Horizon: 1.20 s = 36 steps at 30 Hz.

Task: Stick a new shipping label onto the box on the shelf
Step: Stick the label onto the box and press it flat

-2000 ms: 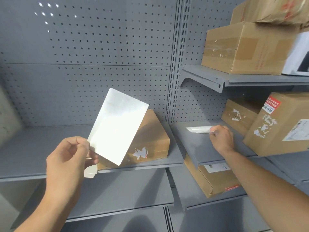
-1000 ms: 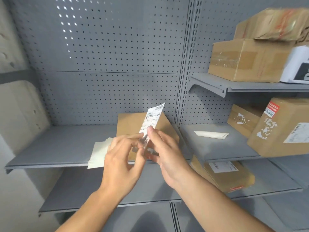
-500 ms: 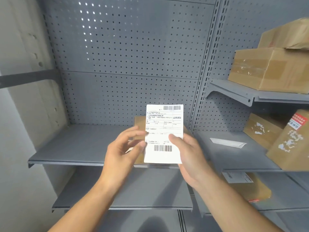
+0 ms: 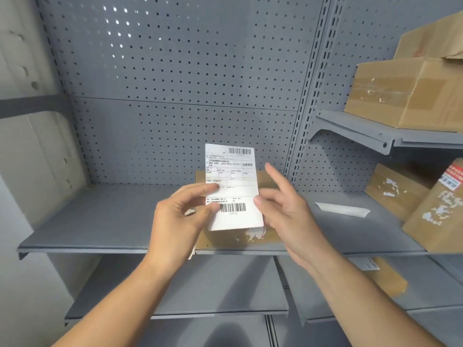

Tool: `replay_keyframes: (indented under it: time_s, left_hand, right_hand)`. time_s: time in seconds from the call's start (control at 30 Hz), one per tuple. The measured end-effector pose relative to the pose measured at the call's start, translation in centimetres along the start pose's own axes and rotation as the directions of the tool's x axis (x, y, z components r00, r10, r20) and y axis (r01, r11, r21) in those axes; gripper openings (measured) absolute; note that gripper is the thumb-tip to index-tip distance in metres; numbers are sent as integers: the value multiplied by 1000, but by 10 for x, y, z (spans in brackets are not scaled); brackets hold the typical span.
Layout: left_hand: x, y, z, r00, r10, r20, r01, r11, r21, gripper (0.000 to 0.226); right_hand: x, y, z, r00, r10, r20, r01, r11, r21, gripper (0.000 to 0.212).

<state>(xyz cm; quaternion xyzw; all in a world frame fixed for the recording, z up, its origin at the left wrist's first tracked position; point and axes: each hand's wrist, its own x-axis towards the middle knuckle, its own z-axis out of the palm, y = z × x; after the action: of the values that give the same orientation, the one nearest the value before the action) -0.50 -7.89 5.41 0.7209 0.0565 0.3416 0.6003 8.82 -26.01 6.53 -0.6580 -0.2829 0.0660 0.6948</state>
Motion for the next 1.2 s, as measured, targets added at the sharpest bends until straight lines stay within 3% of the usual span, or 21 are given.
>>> replay_keyframes:
  time_s: [0.07, 0.13, 0.27, 0.43, 0.67, 1.2]
  left_hand:
    - [15, -1, 3, 1000, -29, 11, 29, 999, -14, 30]
    - [30, -3, 8, 996, -78, 35, 80, 996, -36, 29]
    - [63, -19, 18, 986, -132, 107, 122, 988, 96, 34]
    - [85, -43, 29, 968, -202, 148, 141, 929, 343, 45]
    - [86, -63, 35, 949, -282, 141, 186, 861, 474, 44]
    - [83, -60, 37, 960, -237, 151, 105, 801, 590, 49]
  right_hand:
    - [9, -3, -7, 997, -68, -28, 67, 997, -30, 66]
    - [21, -3, -11, 992, -108, -60, 102, 990, -95, 53]
    - [51, 6, -18, 988, -38, -151, 5, 977, -213, 28]
    - [80, 28, -27, 984, 79, -160, -137, 909, -393, 29]
    - [89, 60, -33, 983, 144, -117, -186, 790, -584, 33]
    - [91, 74, -38, 988, 123, -96, -156, 778, -609, 38]
